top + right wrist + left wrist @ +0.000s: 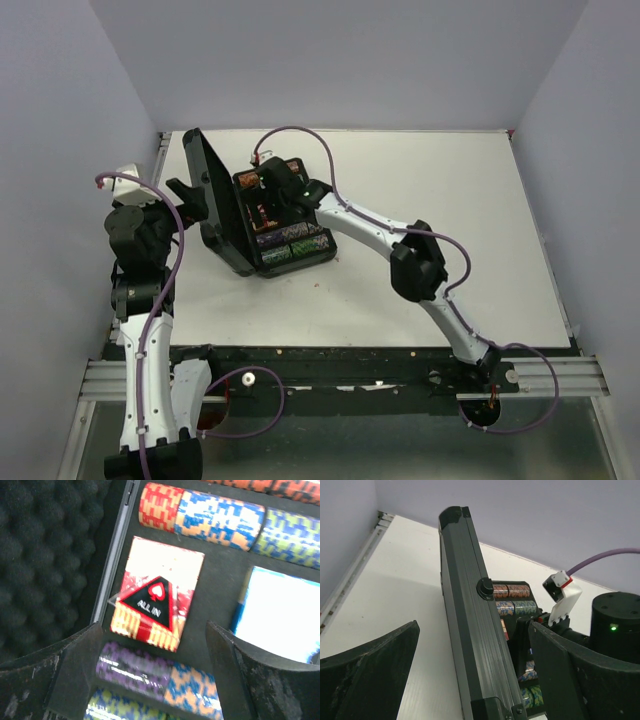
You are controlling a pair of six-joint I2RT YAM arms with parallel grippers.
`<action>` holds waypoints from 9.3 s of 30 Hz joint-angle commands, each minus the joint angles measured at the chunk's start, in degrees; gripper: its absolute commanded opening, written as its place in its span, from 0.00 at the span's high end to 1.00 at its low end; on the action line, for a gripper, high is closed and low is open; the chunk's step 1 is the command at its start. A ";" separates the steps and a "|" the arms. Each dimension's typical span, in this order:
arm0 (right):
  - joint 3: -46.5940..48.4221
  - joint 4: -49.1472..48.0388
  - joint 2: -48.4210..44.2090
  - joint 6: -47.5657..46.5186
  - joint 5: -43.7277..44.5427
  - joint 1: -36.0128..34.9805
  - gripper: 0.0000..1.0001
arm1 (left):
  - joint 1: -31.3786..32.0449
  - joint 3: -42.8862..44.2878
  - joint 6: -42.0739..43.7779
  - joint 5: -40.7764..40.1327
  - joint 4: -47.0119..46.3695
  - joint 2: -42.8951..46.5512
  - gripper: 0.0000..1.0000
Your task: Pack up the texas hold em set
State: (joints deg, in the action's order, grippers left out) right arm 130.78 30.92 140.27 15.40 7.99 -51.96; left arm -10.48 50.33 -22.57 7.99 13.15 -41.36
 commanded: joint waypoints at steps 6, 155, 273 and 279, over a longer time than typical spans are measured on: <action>-21.51 -8.58 -21.06 1.47 1.07 5.73 0.02 | 0.02 -2.60 -3.80 8.71 -3.04 -1.79 0.01; -52.47 -69.94 -10.46 34.35 -52.55 22.26 0.44 | 31.66 20.43 6.66 -3.42 15.24 -52.15 0.77; -54.40 -38.47 -13.35 38.03 -18.72 7.15 0.83 | 31.66 21.31 7.54 -3.95 16.30 -54.44 0.79; -57.13 -39.01 -15.90 36.47 -11.52 6.35 0.83 | 31.31 20.86 8.06 -4.20 15.15 -50.32 0.73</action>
State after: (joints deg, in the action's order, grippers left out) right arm 76.97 -16.53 124.14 51.72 -0.40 -39.51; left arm 20.97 71.59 -15.42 4.08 27.24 -93.86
